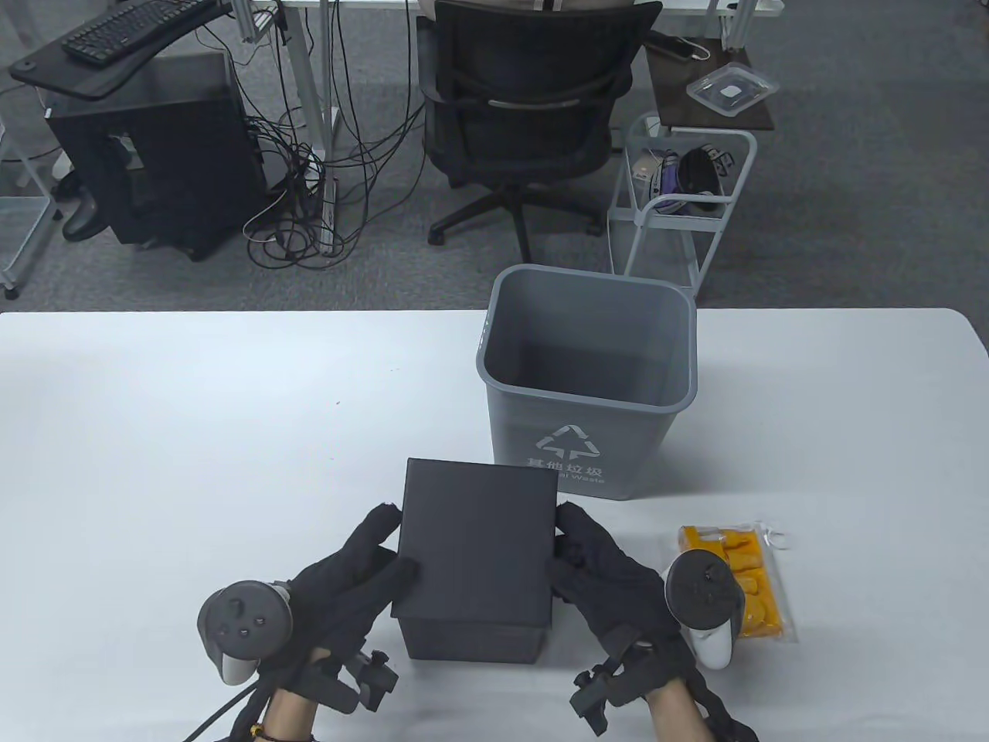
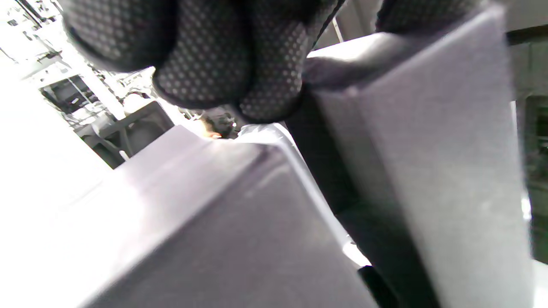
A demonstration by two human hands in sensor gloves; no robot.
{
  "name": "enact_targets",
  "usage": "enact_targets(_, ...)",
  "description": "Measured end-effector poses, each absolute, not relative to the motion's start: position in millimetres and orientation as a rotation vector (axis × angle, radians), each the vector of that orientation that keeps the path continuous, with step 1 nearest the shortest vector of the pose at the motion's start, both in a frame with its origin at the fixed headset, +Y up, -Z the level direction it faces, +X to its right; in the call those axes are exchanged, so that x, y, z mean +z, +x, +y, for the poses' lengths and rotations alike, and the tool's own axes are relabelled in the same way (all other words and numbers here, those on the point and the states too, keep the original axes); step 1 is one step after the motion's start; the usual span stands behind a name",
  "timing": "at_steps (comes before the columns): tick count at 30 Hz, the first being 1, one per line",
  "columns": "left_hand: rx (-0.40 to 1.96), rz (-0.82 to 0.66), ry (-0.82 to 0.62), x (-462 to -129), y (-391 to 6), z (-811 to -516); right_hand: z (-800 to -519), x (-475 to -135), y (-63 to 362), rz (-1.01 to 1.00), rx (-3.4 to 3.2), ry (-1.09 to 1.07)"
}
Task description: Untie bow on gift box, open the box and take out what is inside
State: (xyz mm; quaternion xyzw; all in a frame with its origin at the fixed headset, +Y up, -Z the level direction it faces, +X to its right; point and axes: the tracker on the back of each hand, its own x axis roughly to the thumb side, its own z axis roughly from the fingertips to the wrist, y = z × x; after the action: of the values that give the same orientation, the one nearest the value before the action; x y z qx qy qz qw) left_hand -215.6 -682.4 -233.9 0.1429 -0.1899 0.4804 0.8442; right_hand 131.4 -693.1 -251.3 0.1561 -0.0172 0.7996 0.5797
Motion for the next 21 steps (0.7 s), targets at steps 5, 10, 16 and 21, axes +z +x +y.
enact_targets(5,0.951,-0.361,0.245,-236.1,-213.8,-685.2,-696.6,-251.3,130.6,-0.069,1.951,0.325)
enact_targets(10,0.952,-0.335,0.216,-237.2,-214.8,-686.4,-702.7,-252.7,127.7,-0.041,1.973,0.306)
enact_targets(16,0.932,-0.32,0.1,-241.5,-214.8,-689.7,-705.3,-253.0,126.2,-0.009,1.954,0.297)
enact_targets(21,0.925,-0.309,0.065,-243.9,-214.3,-694.4,-707.2,-252.8,124.6,-0.009,1.99,0.292)
